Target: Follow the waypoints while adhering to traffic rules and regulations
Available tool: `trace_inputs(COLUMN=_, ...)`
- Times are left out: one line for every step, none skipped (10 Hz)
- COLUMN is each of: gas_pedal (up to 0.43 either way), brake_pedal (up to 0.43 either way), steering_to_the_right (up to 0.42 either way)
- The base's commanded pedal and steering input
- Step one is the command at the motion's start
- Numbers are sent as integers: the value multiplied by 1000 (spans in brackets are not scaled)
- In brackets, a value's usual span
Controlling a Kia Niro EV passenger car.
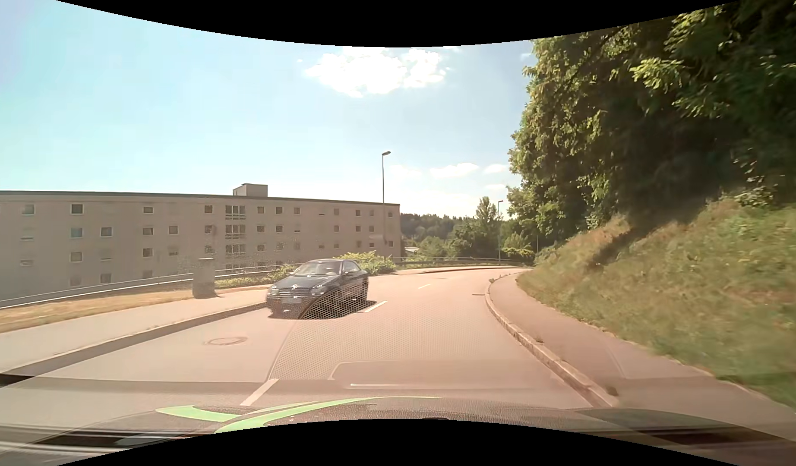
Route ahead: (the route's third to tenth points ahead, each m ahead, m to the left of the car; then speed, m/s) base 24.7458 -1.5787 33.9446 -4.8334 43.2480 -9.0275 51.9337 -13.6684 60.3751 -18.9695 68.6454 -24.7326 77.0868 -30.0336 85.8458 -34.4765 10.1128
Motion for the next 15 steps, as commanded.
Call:
trace_inputs(gas_pedal=79, brake_pedal=0, steering_to_the_right=52)
trace_inputs(gas_pedal=79, brake_pedal=0, steering_to_the_right=48)
trace_inputs(gas_pedal=79, brake_pedal=0, steering_to_the_right=47)
trace_inputs(gas_pedal=79, brake_pedal=0, steering_to_the_right=46)
trace_inputs(gas_pedal=79, brake_pedal=0, steering_to_the_right=46)
trace_inputs(gas_pedal=79, brake_pedal=0, steering_to_the_right=46)
trace_inputs(gas_pedal=79, brake_pedal=0, steering_to_the_right=46)
trace_inputs(gas_pedal=79, brake_pedal=0, steering_to_the_right=46)
trace_inputs(gas_pedal=79, brake_pedal=0, steering_to_the_right=50)
trace_inputs(gas_pedal=79, brake_pedal=0, steering_to_the_right=51)
trace_inputs(gas_pedal=79, brake_pedal=0, steering_to_the_right=56)
trace_inputs(gas_pedal=79, brake_pedal=0, steering_to_the_right=60)
trace_inputs(gas_pedal=79, brake_pedal=0, steering_to_the_right=60)
trace_inputs(gas_pedal=67, brake_pedal=0, steering_to_the_right=61)
trace_inputs(gas_pedal=67, brake_pedal=0, steering_to_the_right=61)
